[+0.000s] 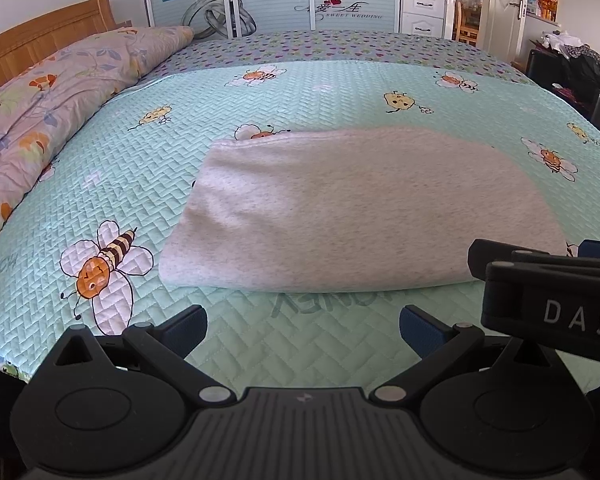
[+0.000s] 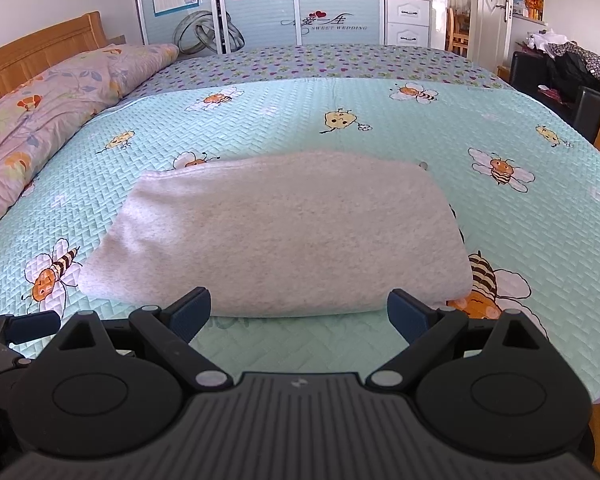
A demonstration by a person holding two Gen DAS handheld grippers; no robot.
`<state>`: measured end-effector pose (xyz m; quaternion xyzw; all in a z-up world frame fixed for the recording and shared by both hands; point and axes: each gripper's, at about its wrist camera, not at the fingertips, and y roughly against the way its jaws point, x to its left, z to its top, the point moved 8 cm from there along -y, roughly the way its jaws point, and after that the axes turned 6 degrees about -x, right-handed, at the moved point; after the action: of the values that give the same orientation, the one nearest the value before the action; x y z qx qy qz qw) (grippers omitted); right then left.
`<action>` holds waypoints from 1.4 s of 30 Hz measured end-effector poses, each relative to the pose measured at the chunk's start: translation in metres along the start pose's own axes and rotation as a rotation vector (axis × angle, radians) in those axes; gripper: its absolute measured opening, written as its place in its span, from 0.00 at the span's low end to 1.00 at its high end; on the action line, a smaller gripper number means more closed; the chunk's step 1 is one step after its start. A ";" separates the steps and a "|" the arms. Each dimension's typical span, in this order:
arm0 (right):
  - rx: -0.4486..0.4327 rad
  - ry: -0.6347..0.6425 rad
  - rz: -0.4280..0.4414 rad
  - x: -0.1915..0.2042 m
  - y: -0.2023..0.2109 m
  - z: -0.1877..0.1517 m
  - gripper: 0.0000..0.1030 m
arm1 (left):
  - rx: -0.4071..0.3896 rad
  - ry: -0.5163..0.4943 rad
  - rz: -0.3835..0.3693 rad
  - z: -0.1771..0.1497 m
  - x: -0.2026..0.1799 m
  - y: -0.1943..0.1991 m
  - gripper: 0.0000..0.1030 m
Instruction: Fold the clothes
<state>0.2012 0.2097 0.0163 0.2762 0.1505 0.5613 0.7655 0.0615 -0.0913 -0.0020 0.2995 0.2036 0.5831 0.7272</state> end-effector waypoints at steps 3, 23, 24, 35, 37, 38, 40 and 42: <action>-0.003 0.002 -0.001 0.000 0.001 0.000 0.92 | -0.002 -0.001 -0.001 0.000 0.000 0.001 0.99; -0.015 0.014 -0.011 0.002 0.003 0.000 0.92 | -0.001 0.004 -0.006 0.000 0.000 0.000 0.99; -0.016 0.015 -0.011 0.002 0.003 0.000 0.92 | 0.001 0.004 -0.007 -0.001 -0.001 -0.001 0.99; -0.007 0.015 -0.011 0.001 0.000 -0.003 0.92 | 0.011 0.004 -0.010 -0.003 -0.002 -0.004 0.99; -0.005 0.015 -0.010 0.001 -0.001 -0.004 0.92 | 0.013 0.004 -0.010 -0.004 -0.002 -0.005 0.99; -0.004 0.015 -0.010 0.001 0.000 -0.004 0.92 | 0.013 0.004 -0.010 -0.004 -0.002 -0.005 0.99; -0.004 0.016 -0.010 0.002 -0.001 -0.005 0.92 | 0.014 0.004 -0.011 -0.005 -0.002 -0.005 0.99; -0.003 0.015 -0.010 0.002 -0.001 -0.005 0.92 | 0.016 0.004 -0.011 -0.005 -0.002 -0.005 0.99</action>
<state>0.1999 0.2126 0.0117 0.2700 0.1570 0.5598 0.7675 0.0615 -0.0933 -0.0094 0.3027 0.2114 0.5783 0.7275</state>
